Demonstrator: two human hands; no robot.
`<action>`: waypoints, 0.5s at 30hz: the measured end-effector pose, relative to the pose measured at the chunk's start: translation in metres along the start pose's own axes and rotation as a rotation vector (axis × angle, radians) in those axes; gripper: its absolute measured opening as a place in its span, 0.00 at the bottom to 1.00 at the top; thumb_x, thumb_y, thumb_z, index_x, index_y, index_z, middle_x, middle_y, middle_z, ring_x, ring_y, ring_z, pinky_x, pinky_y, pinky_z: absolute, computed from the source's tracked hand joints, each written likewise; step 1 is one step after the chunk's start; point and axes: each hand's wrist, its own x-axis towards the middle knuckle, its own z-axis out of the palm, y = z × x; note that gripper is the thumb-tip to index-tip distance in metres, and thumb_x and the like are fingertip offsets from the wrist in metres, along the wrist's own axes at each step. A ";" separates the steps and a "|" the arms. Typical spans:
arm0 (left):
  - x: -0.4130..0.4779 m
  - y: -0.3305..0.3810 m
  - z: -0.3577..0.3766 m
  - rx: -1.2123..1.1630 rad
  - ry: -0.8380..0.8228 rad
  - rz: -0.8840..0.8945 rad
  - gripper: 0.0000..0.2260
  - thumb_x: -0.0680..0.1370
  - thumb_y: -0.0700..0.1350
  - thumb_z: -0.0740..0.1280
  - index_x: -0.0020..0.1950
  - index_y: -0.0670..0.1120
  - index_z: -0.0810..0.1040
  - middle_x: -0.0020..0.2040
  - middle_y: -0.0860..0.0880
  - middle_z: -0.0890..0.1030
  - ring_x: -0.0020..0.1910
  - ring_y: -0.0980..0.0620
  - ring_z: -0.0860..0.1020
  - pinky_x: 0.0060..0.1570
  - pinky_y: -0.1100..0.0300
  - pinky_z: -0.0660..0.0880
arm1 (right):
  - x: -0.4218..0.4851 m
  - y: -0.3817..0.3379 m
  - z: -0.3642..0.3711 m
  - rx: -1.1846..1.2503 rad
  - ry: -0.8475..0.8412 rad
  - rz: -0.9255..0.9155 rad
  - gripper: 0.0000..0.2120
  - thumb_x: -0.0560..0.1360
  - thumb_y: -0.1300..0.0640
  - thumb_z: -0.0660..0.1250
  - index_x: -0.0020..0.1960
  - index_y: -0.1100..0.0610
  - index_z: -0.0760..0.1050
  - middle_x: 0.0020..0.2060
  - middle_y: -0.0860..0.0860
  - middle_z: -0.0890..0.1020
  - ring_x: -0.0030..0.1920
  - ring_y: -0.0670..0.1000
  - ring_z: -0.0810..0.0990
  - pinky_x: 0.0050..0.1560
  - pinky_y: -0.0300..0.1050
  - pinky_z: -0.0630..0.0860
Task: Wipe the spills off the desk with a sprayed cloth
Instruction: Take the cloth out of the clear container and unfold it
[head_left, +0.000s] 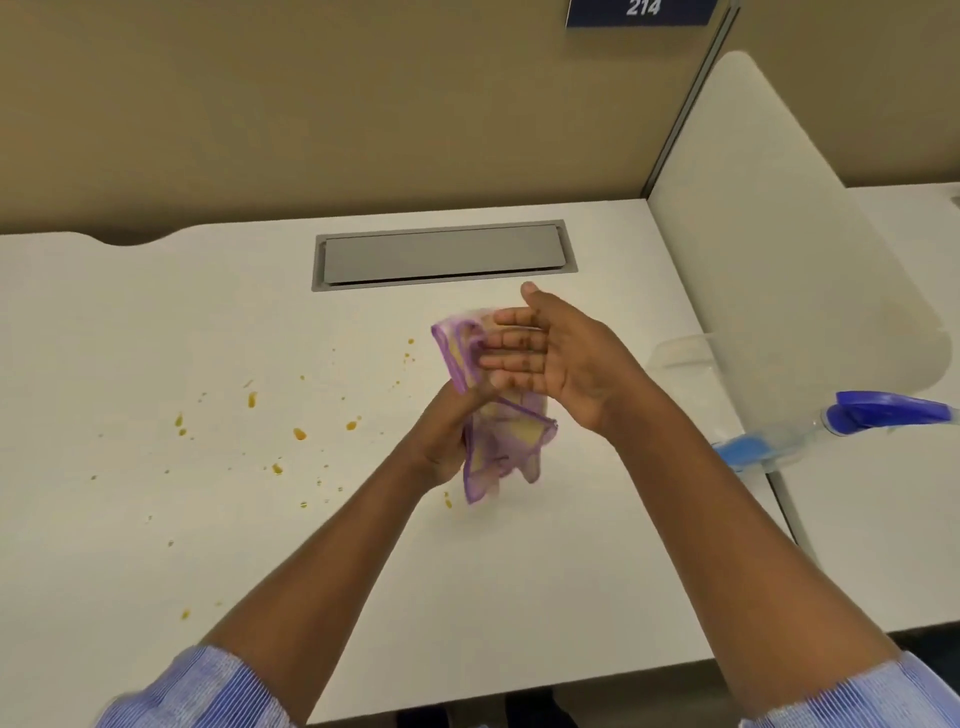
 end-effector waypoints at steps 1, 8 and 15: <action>0.000 -0.004 -0.001 -0.183 0.036 -0.038 0.31 0.73 0.55 0.77 0.72 0.44 0.76 0.63 0.40 0.83 0.63 0.40 0.80 0.65 0.45 0.77 | 0.001 -0.004 0.000 -0.056 0.032 -0.019 0.22 0.83 0.42 0.64 0.62 0.59 0.80 0.55 0.58 0.88 0.53 0.58 0.89 0.50 0.49 0.87; 0.003 -0.010 -0.002 -0.527 0.100 -0.057 0.25 0.82 0.50 0.62 0.76 0.39 0.72 0.63 0.38 0.83 0.62 0.40 0.82 0.66 0.45 0.77 | -0.007 0.047 0.001 -1.128 0.209 -0.416 0.25 0.76 0.42 0.71 0.69 0.53 0.77 0.60 0.51 0.82 0.59 0.54 0.82 0.62 0.53 0.79; 0.012 -0.005 -0.002 -0.468 0.118 -0.069 0.28 0.76 0.60 0.71 0.70 0.43 0.80 0.67 0.40 0.81 0.67 0.41 0.80 0.69 0.46 0.75 | -0.004 0.096 0.012 -1.406 0.226 -0.594 0.25 0.79 0.49 0.69 0.75 0.52 0.72 0.55 0.53 0.81 0.54 0.58 0.80 0.50 0.50 0.71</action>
